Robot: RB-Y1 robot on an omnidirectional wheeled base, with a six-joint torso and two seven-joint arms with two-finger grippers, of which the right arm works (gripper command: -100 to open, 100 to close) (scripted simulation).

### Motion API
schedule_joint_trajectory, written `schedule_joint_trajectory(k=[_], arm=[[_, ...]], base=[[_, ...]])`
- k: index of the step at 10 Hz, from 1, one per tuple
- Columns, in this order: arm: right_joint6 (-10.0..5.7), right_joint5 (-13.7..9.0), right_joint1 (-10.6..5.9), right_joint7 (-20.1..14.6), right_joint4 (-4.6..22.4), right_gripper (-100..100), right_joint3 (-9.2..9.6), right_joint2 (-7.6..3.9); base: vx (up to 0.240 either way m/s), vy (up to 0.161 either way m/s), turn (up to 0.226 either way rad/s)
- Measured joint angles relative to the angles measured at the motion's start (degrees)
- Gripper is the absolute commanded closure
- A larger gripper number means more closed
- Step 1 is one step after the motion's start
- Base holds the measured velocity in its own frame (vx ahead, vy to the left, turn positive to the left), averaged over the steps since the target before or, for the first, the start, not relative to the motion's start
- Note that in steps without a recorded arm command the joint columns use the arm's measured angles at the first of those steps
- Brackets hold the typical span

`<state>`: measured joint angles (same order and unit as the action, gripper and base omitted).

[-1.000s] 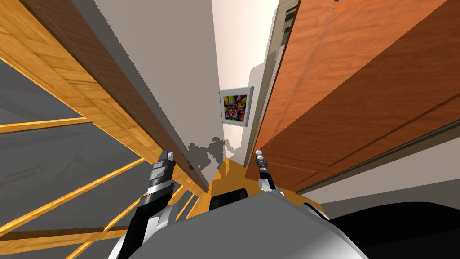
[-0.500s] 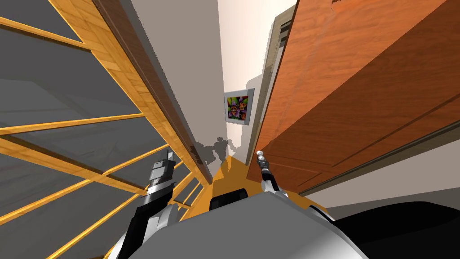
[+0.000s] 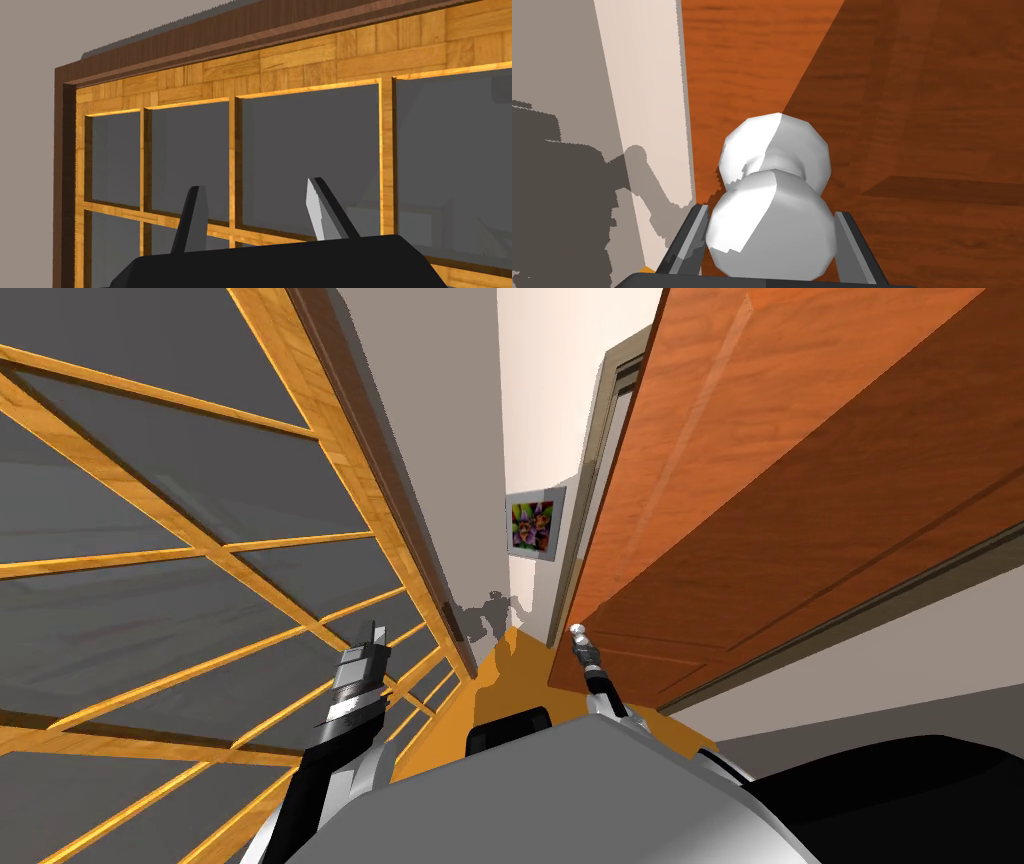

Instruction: Pull the door open

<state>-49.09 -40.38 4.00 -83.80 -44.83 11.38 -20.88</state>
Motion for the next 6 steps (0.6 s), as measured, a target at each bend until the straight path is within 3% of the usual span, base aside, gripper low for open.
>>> schedule_joint_trajectory(k=[6], arm=[[-1.45,1.7,1.46,-3.6,-0.7,100,3.74,-2.3]], base=[[-0.19,-0.02,0.081]])
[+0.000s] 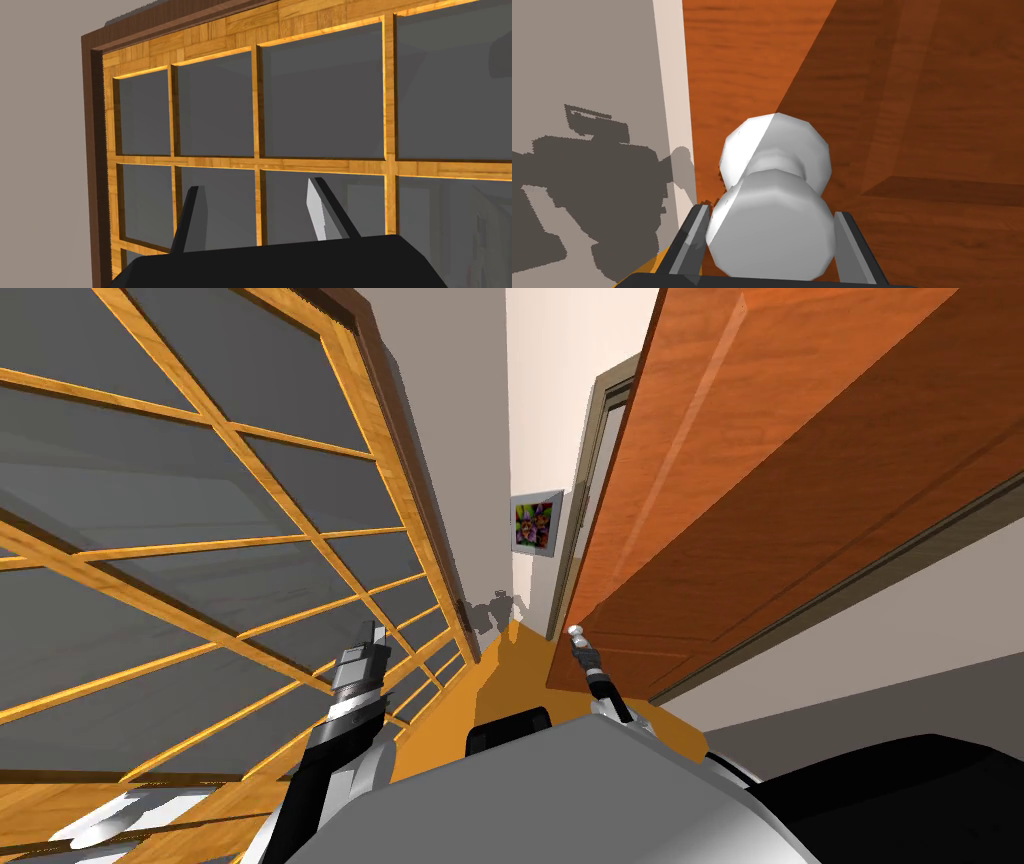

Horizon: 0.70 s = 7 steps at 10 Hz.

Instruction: Pull the door open

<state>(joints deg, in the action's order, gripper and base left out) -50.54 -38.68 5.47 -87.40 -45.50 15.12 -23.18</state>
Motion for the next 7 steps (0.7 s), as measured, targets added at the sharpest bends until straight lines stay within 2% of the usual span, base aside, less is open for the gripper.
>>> schedule_joint_trajectory(k=[4,5,6,7], arm=[[-1.3,1.3,1.66,-2.5,-1.4,100,2.85,-2.17],[-1.77,1.7,1.83,-3.3,-1.2,100,3.62,-2.61],[-1.77,1.8,1.97,-3.4,-1.1,100,3.88,-2.54],[-2.28,2.0,2.2,-4.0,-1.1,100,4.43,-3.18]], base=[[-0.207,-0.024,0.078],[-0.087,-0.014,0.029],[-0.169,-0.01,0.117],[-0.214,-0.018,0.095]])
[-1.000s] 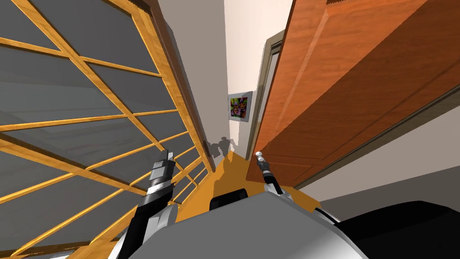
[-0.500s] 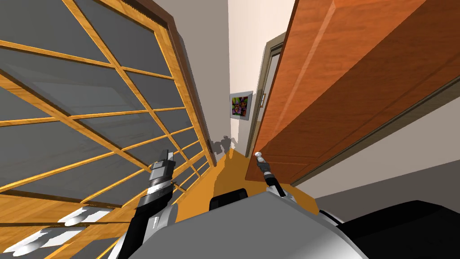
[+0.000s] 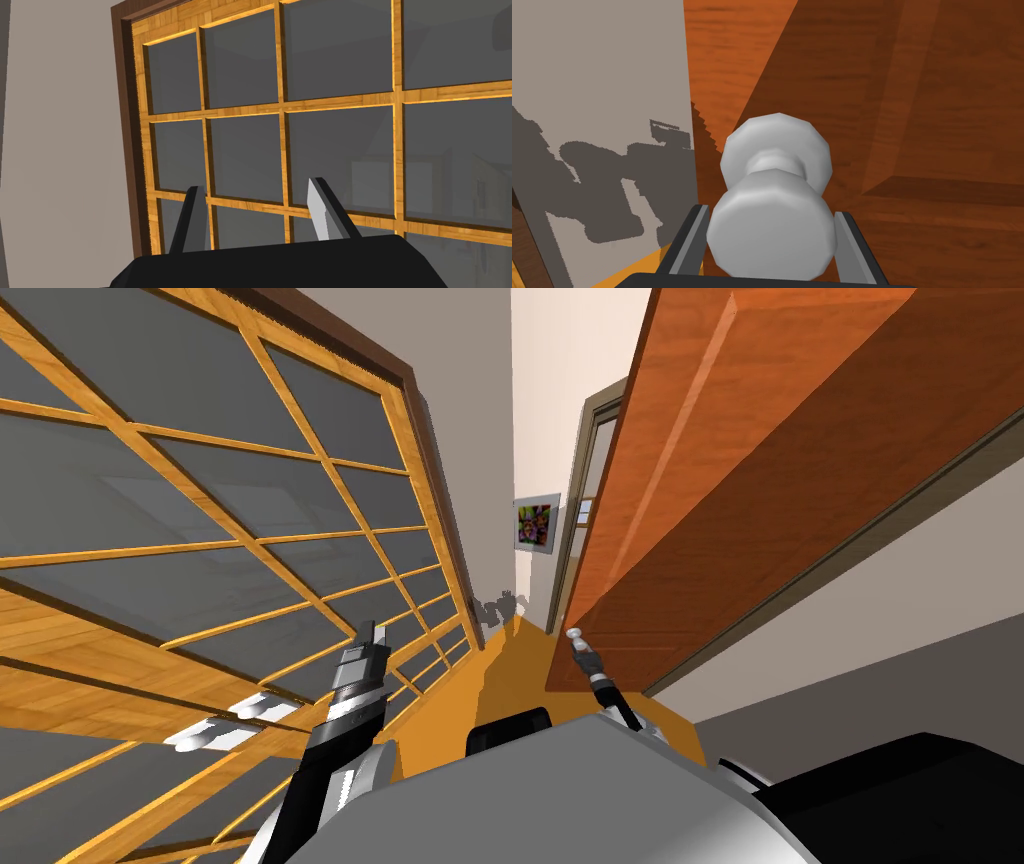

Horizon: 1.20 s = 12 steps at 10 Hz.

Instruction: Pull the door open

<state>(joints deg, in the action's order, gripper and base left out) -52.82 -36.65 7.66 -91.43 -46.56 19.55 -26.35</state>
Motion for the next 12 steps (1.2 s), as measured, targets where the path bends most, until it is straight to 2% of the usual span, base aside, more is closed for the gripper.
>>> schedule_joint_trajectory(k=[3,7,9,12], arm=[[-1.96,0.9,0.72,-2.0,0.3,100,1.88,-1.4],[-4.25,2.1,2.41,-4.4,-0.6,100,4.47,-3.51],[-4.65,2.3,3.35,-4.7,-0.8,100,5.03,-3.86],[-8.4,3.1,5.04,-6.1,0.3,100,6.49,-4.82]], base=[[-0.186,-0.044,0.09],[-0.185,-0.037,0.066],[-0.068,-0.01,0.053],[-0.006,-0.004,0.001]])
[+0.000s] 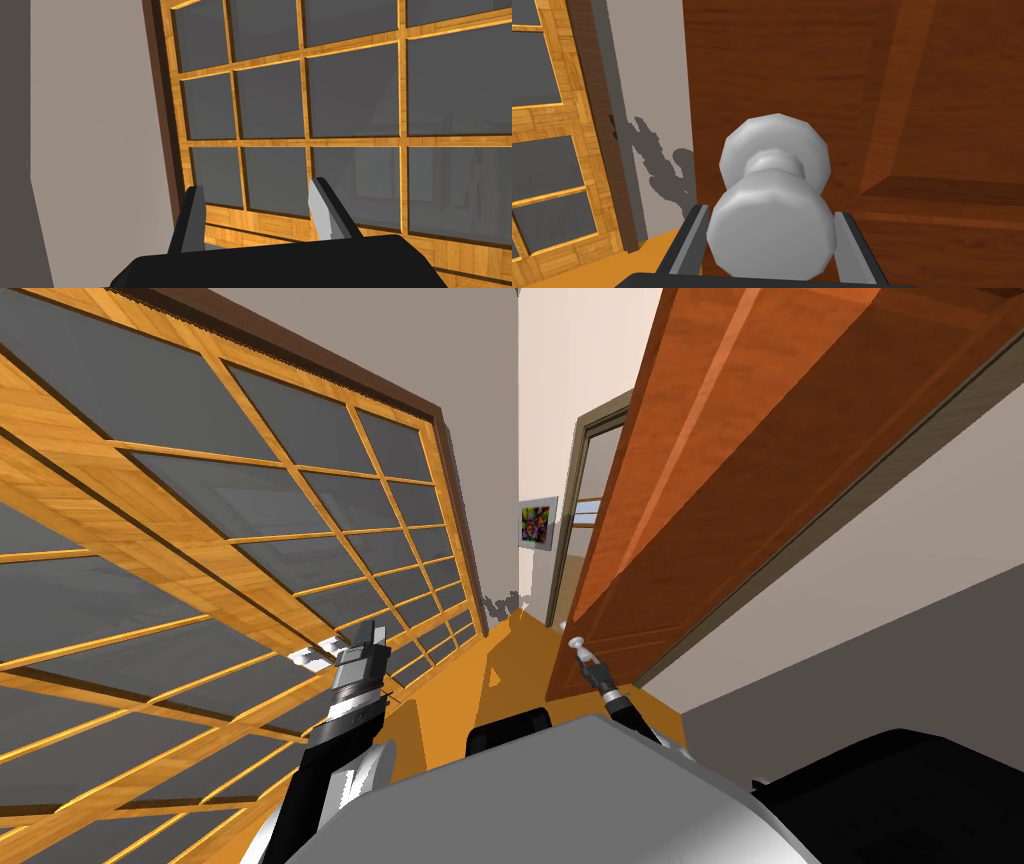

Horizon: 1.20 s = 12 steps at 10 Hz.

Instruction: Pull the door open

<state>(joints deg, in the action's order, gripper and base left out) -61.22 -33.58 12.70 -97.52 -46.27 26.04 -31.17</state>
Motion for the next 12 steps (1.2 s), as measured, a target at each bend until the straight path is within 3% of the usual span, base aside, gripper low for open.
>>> schedule_joint_trajectory(k=[2,4,11,12], arm=[[-2.16,0.4,1.53,-0.8,-0.1,100,0.94,-1.08],[-3.24,0.5,1.89,-1.4,0.4,100,1.29,-1.46],[-3.32,0.6,1.99,-1.4,0.3,100,1.36,-1.5],[-4.19,0.8,2.12,-1.7,1.0,100,1.61,-1.61]], base=[[0.001,0.007,0.019],[0.0,0.0,0.0],[0.0,-0.001,-0.003],[0.0,0.0,0.0]])
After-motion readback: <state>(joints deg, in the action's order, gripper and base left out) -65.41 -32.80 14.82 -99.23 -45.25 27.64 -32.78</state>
